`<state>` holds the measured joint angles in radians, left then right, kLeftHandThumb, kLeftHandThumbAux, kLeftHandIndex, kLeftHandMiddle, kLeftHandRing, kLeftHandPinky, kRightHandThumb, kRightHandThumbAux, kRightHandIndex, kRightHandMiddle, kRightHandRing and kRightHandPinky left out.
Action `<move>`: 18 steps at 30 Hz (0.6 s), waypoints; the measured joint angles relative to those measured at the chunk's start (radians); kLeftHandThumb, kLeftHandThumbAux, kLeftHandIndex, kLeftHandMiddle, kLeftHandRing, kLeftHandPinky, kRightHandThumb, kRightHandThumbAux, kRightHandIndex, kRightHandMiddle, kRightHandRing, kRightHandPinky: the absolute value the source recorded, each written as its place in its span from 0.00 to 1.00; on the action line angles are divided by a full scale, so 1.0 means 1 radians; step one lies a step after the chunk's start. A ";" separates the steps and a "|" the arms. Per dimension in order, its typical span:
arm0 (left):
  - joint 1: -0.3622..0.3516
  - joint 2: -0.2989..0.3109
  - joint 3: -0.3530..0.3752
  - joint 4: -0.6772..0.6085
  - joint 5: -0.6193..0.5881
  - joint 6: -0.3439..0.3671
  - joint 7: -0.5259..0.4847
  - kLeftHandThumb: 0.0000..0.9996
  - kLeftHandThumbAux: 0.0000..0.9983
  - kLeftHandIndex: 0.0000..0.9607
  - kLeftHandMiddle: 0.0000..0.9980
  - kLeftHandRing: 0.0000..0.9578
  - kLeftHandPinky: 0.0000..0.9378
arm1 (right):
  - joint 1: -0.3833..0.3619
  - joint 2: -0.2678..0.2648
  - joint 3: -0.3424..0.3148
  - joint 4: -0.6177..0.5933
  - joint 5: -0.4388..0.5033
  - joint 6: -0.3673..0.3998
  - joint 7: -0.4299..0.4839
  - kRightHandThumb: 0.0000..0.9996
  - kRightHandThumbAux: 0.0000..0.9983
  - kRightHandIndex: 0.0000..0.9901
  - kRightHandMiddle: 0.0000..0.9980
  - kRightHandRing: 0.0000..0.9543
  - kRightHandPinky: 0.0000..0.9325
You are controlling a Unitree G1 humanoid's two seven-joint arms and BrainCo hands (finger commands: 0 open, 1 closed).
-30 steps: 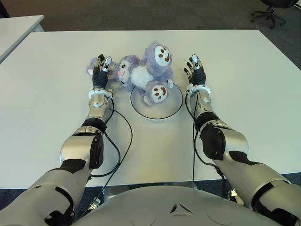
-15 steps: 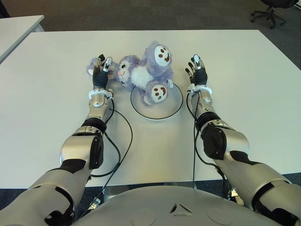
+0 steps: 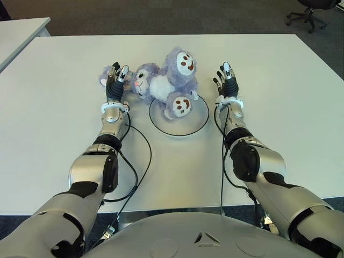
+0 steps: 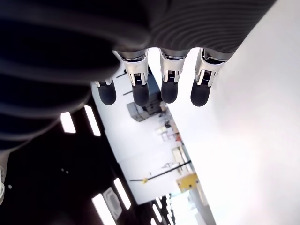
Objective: Put the doll into the plate.
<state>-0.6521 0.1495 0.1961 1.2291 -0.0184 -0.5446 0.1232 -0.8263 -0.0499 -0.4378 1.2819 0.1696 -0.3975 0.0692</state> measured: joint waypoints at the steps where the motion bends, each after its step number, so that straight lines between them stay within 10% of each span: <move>1: 0.000 0.000 0.001 0.000 0.000 0.000 0.000 0.00 0.36 0.00 0.04 0.02 0.00 | 0.000 -0.001 -0.001 0.000 0.000 0.000 0.000 0.00 0.50 0.02 0.05 0.04 0.04; 18: 0.000 -0.002 0.016 0.000 0.000 0.000 0.000 0.00 0.36 0.00 0.07 0.05 0.00 | 0.000 0.000 -0.002 0.000 -0.007 0.000 0.000 0.00 0.48 0.03 0.05 0.04 0.04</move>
<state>-0.6521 0.1478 0.2122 1.2292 -0.0188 -0.5446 0.1232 -0.8259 -0.0494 -0.4400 1.2818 0.1629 -0.3976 0.0692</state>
